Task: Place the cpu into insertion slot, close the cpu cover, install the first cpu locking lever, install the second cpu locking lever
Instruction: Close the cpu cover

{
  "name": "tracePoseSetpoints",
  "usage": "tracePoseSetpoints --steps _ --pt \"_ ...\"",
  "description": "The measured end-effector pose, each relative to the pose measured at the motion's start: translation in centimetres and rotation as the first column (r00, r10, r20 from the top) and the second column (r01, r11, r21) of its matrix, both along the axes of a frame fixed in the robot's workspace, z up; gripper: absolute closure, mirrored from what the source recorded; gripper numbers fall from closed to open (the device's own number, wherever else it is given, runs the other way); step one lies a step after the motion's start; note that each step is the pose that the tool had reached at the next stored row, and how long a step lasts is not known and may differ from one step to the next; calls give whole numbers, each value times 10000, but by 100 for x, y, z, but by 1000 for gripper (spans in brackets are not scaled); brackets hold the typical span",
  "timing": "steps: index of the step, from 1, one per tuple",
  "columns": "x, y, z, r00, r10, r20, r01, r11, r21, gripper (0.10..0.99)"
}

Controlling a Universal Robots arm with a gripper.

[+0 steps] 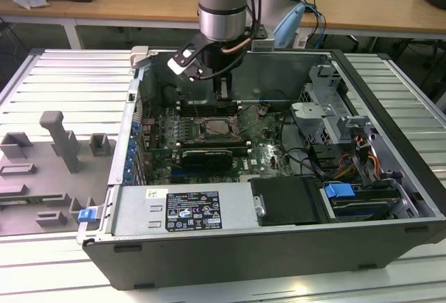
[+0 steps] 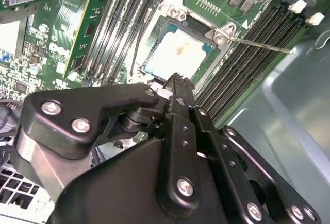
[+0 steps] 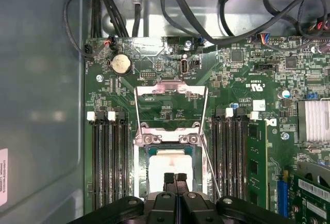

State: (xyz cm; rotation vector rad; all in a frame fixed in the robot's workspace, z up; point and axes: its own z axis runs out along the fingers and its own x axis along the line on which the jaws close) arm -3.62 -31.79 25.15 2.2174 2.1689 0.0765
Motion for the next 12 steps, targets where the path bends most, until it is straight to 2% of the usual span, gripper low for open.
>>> tracePoseSetpoints --steps 7,12 --pt "196 0 0 10000 0 0 0 10000 0 980" --pt "229 0 25 10000 0 0 0 10000 1 980"
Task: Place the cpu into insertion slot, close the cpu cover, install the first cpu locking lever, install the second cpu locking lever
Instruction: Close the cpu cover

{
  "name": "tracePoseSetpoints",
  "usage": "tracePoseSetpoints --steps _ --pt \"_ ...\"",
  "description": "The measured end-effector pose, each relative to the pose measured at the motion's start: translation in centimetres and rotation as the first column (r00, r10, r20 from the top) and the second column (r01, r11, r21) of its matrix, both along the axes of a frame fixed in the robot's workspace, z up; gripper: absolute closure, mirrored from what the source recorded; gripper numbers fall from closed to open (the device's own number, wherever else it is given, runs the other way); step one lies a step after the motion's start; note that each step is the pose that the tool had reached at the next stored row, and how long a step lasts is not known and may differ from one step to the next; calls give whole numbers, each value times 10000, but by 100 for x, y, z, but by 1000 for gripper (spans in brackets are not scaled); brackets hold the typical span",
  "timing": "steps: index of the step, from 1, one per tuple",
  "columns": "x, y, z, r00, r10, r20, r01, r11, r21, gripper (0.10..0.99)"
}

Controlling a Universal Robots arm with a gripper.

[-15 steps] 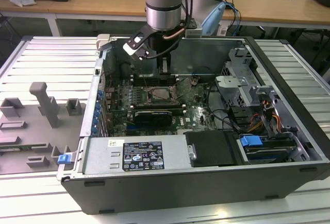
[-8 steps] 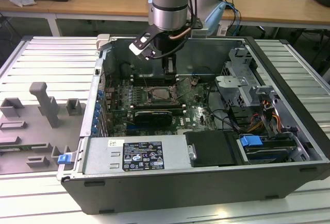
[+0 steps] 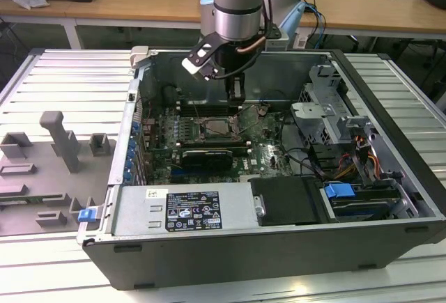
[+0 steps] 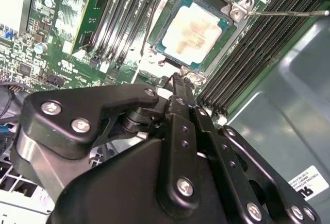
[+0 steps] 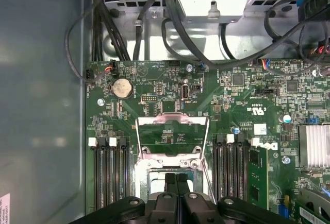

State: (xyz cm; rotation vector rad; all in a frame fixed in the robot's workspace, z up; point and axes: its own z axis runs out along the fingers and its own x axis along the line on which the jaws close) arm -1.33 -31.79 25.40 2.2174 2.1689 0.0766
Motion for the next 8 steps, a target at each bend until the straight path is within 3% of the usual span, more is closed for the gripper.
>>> tracePoseSetpoints --steps 8 --pt "5 0 50 10000 3 1 -3 10000 3 980"
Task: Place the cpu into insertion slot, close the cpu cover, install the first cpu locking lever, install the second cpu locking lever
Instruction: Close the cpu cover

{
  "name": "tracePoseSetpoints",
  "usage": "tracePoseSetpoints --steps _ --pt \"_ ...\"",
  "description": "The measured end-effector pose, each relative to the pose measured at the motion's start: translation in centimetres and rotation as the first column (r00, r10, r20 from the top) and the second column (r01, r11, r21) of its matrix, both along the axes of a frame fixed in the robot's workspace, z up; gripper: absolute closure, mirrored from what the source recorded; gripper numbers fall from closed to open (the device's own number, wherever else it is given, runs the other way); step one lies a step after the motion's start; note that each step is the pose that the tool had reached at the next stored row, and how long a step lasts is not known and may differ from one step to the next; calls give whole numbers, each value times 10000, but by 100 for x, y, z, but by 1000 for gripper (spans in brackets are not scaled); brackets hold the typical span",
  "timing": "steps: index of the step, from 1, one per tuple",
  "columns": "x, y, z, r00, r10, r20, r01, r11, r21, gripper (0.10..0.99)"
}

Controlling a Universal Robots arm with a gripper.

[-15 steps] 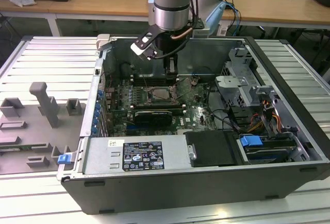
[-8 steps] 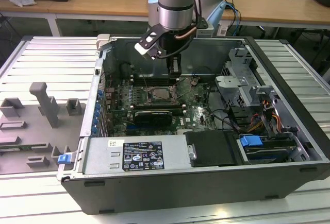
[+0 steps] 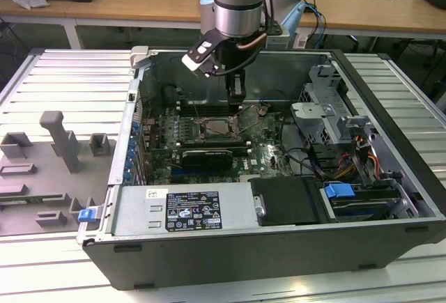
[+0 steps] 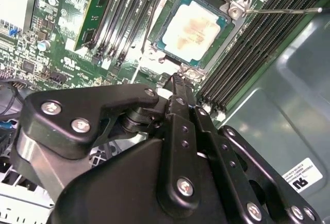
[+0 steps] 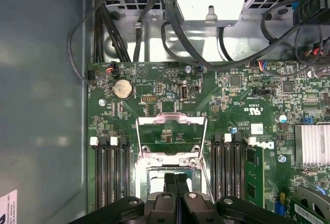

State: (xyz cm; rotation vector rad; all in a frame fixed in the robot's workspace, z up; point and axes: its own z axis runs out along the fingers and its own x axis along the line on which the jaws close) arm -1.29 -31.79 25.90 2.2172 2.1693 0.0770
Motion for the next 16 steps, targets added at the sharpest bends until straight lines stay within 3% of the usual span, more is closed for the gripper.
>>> tracePoseSetpoints --steps 7,16 --pt "51 0 2 10000 -3 -1 3 10000 -3 980" --pt "243 0 53 10000 -2 -2 2 10000 -3 980"
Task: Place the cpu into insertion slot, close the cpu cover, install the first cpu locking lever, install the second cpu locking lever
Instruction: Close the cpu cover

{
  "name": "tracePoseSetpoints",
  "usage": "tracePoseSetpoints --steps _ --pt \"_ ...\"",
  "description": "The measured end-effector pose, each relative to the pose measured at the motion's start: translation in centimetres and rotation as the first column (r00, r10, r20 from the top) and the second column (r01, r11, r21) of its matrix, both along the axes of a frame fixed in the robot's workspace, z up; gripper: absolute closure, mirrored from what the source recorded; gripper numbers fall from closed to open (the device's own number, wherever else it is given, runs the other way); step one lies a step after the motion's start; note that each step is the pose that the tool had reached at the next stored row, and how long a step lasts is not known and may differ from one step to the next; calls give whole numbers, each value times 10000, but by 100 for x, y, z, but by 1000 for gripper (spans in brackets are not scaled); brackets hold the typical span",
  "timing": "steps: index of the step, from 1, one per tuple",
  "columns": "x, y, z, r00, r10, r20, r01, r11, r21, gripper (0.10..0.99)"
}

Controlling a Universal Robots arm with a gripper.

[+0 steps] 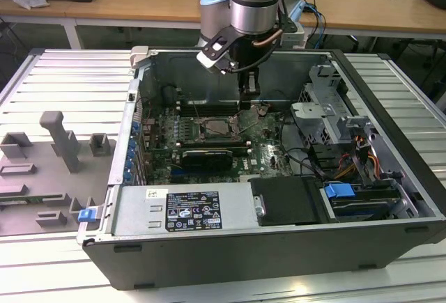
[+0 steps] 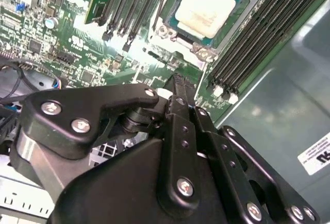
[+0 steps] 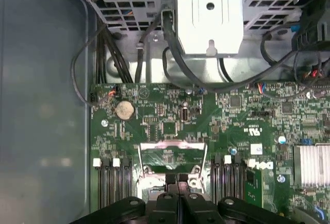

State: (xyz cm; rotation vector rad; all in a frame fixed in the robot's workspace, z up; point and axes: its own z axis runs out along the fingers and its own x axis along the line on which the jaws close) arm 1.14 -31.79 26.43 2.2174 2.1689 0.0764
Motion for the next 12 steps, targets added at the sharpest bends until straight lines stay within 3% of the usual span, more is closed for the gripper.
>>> tracePoseSetpoints --steps 12 --pt "118 0 0 10000 0 0 0 10000 1 980"
